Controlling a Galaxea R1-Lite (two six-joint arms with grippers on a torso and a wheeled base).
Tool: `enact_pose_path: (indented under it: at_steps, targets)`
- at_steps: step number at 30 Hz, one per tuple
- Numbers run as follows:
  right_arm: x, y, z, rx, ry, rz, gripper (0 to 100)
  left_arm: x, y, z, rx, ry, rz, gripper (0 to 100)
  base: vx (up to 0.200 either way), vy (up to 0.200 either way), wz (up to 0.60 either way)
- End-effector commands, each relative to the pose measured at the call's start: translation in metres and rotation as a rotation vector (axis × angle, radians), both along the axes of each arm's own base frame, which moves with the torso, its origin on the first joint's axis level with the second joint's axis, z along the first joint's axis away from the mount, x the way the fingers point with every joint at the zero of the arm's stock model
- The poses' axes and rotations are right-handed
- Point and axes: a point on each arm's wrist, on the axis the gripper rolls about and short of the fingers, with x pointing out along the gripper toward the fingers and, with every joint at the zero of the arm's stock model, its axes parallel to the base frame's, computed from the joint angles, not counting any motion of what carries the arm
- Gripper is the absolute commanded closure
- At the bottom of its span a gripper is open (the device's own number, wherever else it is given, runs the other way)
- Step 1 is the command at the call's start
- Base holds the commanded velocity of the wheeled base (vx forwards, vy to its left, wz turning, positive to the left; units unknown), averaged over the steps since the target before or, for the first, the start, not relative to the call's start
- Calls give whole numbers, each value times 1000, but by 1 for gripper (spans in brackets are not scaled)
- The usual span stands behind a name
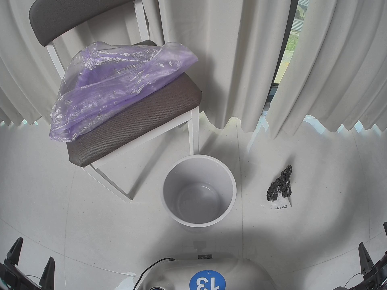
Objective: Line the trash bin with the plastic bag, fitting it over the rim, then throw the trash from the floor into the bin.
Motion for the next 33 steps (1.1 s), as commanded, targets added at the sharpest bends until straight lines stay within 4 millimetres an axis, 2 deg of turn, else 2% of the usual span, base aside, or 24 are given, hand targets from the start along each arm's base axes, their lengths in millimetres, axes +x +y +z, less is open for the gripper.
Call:
enact_pose_path:
  at_steps: [1,6,8,9,10,12,15,19,22,27,32,33]
  targets:
    - [0,0,-2,70,-18,-11,0,0,1,-5,-42,-2,33,0,0,0,0]
    - [-1,-1,3,101,-54,-29,0,0,1,-4,-41,-5,39,0,0,0,0]
    - [-4,0,15,103,-128,-10,0,0,1,-4,-34,-8,35,0,0,0,0]
    - [-9,0,30,92,-201,35,0,0,1,-1,-42,-28,26,0,0,0,0]
    - [-11,1,34,88,-214,50,0,-1,0,4,-47,-56,19,0,0,0,0]
    - [-15,2,43,70,-237,78,0,-11,-1,35,-99,-224,-75,0,0,0,0]
    - [-15,2,43,70,-208,75,0,-26,-3,64,-182,-325,-193,0,0,0,0]
    - [-15,2,51,71,-192,72,0,-35,-3,78,-166,-326,-195,0,0,0,0]
    - [-4,2,80,74,-145,46,0,-36,-3,94,-104,-268,-171,0,0,0,0]
    - [31,1,140,72,-125,-3,0,-19,-1,129,9,-161,-10,0,0,0,0]
    - [59,-1,179,53,-175,-2,0,3,0,155,105,-103,25,0,0,0,0]
    - [60,-1,179,52,-175,-1,0,4,0,156,108,-100,25,0,0,0,0]
